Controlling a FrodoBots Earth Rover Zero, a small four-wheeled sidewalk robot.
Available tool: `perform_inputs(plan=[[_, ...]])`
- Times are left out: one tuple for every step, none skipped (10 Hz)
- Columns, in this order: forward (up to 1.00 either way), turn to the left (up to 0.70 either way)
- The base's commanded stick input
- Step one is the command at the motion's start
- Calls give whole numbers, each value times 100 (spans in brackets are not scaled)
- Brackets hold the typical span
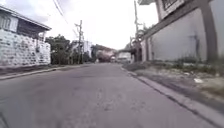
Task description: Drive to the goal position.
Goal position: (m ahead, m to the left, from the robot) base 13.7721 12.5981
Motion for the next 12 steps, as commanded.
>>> perform_inputs(plan=[[100, -33], [100, -22], [100, -4], [100, 7], [100, 7], [100, 7], [100, 7], [100, 7], [100, 7], [100, 7], [100, 7], [100, 7]])
